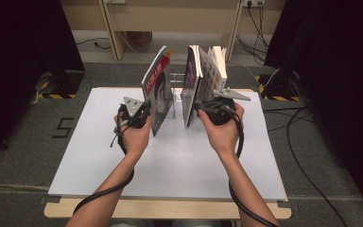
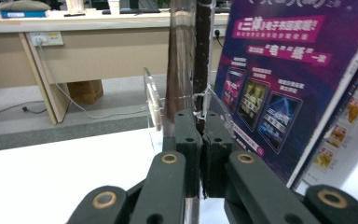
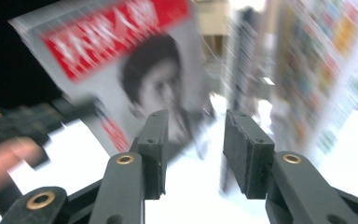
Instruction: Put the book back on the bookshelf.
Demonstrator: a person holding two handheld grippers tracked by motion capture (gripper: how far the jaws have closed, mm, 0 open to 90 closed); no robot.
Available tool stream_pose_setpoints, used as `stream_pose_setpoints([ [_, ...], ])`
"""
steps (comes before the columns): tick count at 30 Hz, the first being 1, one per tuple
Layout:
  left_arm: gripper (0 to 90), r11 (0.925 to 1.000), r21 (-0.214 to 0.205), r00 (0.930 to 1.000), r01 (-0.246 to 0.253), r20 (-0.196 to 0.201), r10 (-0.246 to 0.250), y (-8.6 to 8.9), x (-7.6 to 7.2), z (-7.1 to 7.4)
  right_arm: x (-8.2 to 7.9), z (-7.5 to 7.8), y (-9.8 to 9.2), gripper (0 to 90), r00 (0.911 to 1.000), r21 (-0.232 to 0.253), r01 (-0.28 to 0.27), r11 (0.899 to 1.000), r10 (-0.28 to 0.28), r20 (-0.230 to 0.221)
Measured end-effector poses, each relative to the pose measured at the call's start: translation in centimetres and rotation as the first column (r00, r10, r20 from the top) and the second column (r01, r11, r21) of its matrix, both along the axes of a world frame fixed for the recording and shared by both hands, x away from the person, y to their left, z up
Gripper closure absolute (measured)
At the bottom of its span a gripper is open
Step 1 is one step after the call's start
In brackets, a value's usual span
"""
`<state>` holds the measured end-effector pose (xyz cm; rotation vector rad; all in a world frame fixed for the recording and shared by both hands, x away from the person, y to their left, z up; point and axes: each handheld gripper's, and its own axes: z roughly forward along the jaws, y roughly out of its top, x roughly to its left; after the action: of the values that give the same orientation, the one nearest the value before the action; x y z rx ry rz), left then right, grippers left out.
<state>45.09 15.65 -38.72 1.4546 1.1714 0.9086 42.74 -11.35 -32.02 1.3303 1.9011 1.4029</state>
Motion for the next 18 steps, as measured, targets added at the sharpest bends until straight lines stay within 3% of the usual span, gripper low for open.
stream_pose_setpoints([
  [5,87.0,0.9994,-0.03,0.9998,-0.018,-0.004,0.018,0.7,0.1,-0.1,-1.2,-3.3,-3.1,61.5,0.9981,-0.017,0.041,0.999,-0.042,-0.046],
  [9,87.0,0.9988,-0.041,0.9996,-0.027,-0.01,0.027,1.1,0.2,-0.1,-2.5,-6.8,-5.6,62.0,0.9907,-0.029,0.093,0.995,-0.095,-0.097],
  [18,86.9,0.9973,-0.063,0.9992,-0.038,-0.011,0.038,1.3,0.2,-0.2,-5.1,-11.3,-8.6,62.0,0.9751,-0.043,0.171,0.984,-0.175,-0.136],
])
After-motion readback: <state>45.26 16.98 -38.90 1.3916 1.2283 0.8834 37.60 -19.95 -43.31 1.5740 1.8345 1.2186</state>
